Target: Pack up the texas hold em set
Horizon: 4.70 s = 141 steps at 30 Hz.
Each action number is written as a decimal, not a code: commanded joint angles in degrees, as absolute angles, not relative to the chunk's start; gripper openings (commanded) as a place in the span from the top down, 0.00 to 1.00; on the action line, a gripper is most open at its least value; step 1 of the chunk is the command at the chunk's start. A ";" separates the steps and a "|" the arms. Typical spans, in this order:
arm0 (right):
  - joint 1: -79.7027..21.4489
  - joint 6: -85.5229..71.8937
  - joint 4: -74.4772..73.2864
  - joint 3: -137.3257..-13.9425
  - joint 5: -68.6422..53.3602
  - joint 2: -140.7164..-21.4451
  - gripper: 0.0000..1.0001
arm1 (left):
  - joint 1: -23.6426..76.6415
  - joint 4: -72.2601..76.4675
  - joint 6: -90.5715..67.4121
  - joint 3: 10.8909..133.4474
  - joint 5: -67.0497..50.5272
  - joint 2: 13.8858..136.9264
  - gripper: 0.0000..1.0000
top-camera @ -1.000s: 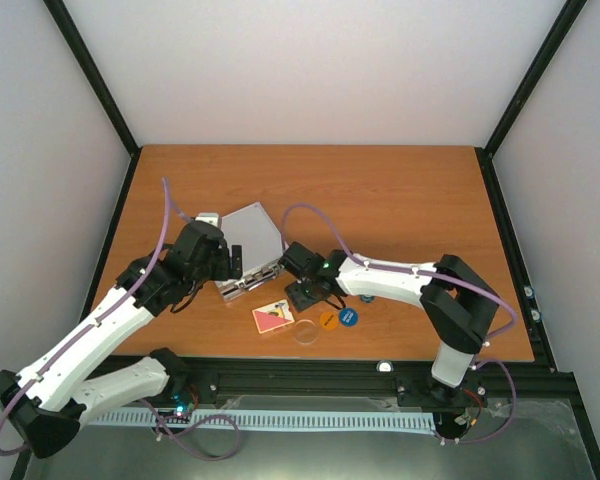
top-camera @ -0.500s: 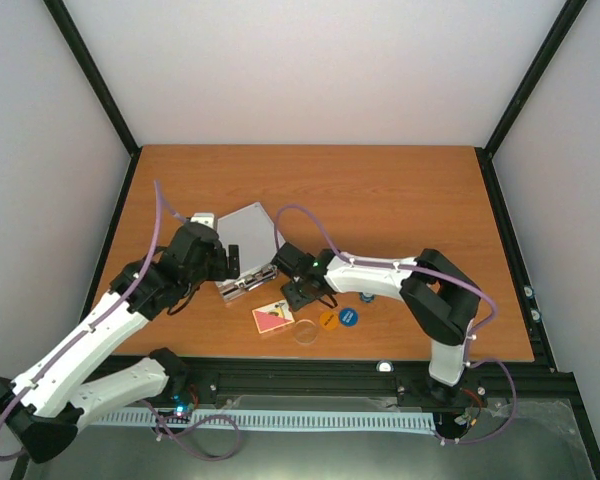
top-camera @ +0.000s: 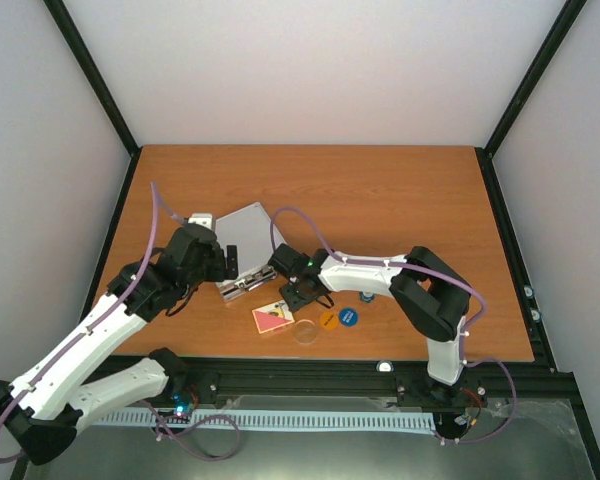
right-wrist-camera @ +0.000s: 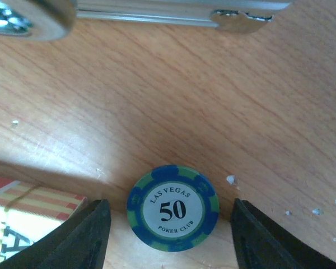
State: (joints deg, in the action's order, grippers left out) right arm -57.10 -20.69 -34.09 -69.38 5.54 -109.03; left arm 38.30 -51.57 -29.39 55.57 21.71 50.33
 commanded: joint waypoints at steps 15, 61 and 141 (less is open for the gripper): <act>-57.63 -21.19 -36.52 -68.66 10.14 -108.54 0.74 | 38.32 -53.94 -29.87 57.32 23.62 48.13 0.00; -52.16 -16.23 -42.20 -74.86 1.87 -110.64 0.20 | 38.31 -53.75 -30.18 56.13 22.58 45.92 0.00; -46.05 -15.96 -41.88 -66.77 2.43 -106.82 0.20 | 38.32 -54.44 -30.56 56.28 23.66 45.64 0.00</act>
